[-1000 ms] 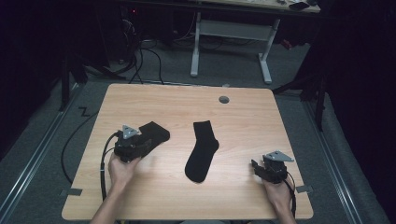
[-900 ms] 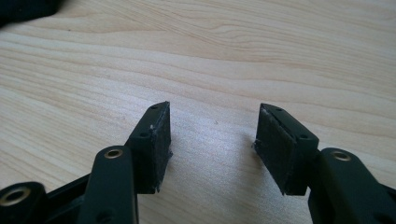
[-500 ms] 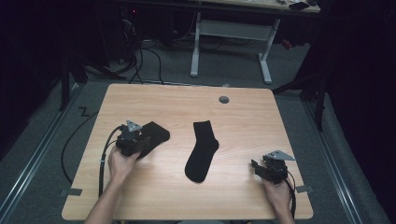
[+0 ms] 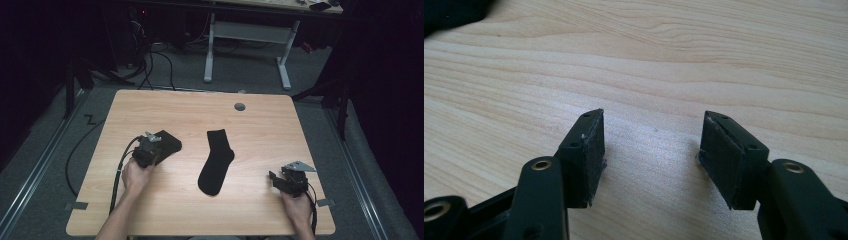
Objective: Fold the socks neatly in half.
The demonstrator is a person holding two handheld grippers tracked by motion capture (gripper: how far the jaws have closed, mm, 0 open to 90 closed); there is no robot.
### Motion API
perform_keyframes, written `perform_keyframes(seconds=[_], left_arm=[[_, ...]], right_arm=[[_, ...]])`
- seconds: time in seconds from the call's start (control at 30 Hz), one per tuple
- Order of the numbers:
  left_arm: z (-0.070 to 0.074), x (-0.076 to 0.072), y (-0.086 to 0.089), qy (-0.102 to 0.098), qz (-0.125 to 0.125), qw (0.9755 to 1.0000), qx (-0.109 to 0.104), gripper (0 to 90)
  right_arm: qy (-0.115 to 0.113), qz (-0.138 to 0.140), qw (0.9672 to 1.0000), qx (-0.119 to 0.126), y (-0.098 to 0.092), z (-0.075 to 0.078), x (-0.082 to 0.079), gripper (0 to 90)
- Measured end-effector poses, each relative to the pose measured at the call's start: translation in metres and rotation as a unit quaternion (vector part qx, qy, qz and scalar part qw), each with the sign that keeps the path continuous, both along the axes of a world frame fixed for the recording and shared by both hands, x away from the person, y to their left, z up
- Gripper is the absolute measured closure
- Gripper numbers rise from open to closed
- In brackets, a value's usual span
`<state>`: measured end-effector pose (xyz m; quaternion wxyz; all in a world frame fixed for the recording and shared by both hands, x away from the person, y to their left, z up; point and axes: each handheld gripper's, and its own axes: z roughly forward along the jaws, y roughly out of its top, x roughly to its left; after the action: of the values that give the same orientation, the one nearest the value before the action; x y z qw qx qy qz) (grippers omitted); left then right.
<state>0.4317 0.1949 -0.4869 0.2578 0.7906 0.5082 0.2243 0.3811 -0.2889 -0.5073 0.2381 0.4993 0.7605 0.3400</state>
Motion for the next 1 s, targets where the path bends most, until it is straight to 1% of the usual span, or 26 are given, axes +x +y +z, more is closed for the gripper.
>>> perform_keyframes(seconds=[0.03, 0.2, 0.33, 0.4, 0.47, 0.5, 0.53, 0.57, 0.6, 0.67, 0.73, 0.77, 0.8, 0.83, 0.87, 0.9, 0.93, 0.97, 1.0], left_arm=[[0.001, 0.0, -0.001, 0.001, -0.001, 1.0, 0.003, 89.1], [0.005, -0.001, -0.001, 0.003, -0.009, 0.9999, -0.009, 90.0], [0.013, -0.005, -0.001, -0.01, -0.015, 0.9996, -0.02, 90.0], [0.017, -0.006, 0.0, -0.015, -0.016, 0.9996, -0.019, 90.0], [0.017, -0.007, 0.004, -0.021, -0.008, 0.9996, -0.016, 90.0], [0.016, -0.006, 0.006, -0.023, -0.002, 0.9996, -0.017, 89.6], [0.014, -0.005, 0.008, -0.018, 0.003, 0.9996, -0.021, 84.7], [0.013, -0.003, 0.009, -0.011, 0.007, 0.9997, -0.019, 76.6], [0.01, -0.002, 0.009, -0.008, 0.01, 0.9998, -0.017, 71.6], [0.005, -0.002, 0.01, -0.001, 0.014, 0.9999, -0.01, 65.5], [0.001, -0.001, 0.01, 0.004, 0.016, 0.9998, -0.007, 63.2], [0.0, -0.001, 0.01, 0.003, 0.016, 0.9998, -0.008, 63.3], [0.0, -0.001, 0.01, 0.005, 0.015, 0.9998, -0.015, 64.3], [0.0, -0.001, 0.01, 0.005, 0.015, 0.9998, -0.015, 69.0], [0.0, -0.001, 0.01, 0.007, 0.011, 0.9997, -0.019, 69.0], [0.0, -0.001, 0.009, 0.007, 0.008, 0.9998, -0.017, 73.1], [0.0, -0.002, 0.007, 0.006, 0.004, 0.9999, -0.009, 76.2], [0.0, -0.003, 0.003, 0.004, -0.001, 1.0, 0.005, 83.4], [0.0, -0.003, 0.002, 0.004, -0.003, 0.9999, 0.011, 85.8]], right_arm=[[0.0, 0.0, 1.0, 0.0, 0.0, 0.0, 0.0, 43.4], [0.0, 0.001, 1.0, 0.0, 0.0, 0.0, 0.0, 42.9], [0.001, 0.002, 1.0, 0.0, 0.0, 0.0, 0.0, 42.6], [0.001, 0.002, 1.0, 0.0, 0.0, 0.0, 0.0, 42.4], [0.001, 0.003, 1.0, 0.0, 0.0, 0.0, 0.0, 42.3], [0.001, 0.003, 1.0, 0.0, 0.0, 0.0, 0.0, 42.3], [0.001, 0.004, 1.0, 0.0, 0.0, 0.0, 0.0, 42.3], [0.001, 0.003, 1.0, 0.0, 0.0, 0.0, 0.0, 42.3], [0.001, 0.004, 1.0, 0.0, 0.0, 0.0, 0.0, 42.3], [0.001, 0.003, 1.0, 0.0, 0.0, 0.0, 0.0, 42.3], [0.001, 0.003, 1.0, 0.0, 0.0, 0.0, 0.0, 42.3], [0.001, 0.003, 1.0, 0.0, 0.0, 0.0, 0.0, 42.3], [0.001, 0.003, 1.0, 0.0, 0.0, 0.0, 0.0, 42.3], [0.001, 0.003, 1.0, 0.0, 0.0, 0.0, 0.0, 42.3], [0.001, 0.003, 1.0, 0.0, 0.0, 0.0, 0.0, 42.3], [0.001, 0.004, 1.0, 0.0, 0.0, 0.0, 0.0, 42.3], [0.001, 0.004, 1.0, 0.0, 0.0, 0.0, 0.0, 42.2], [0.001, 0.004, 1.0, 0.0, 0.0, 0.0, 0.0, 42.2], [0.001, 0.004, 1.0, 0.0, 0.0, 0.0, 0.0, 42.2]])
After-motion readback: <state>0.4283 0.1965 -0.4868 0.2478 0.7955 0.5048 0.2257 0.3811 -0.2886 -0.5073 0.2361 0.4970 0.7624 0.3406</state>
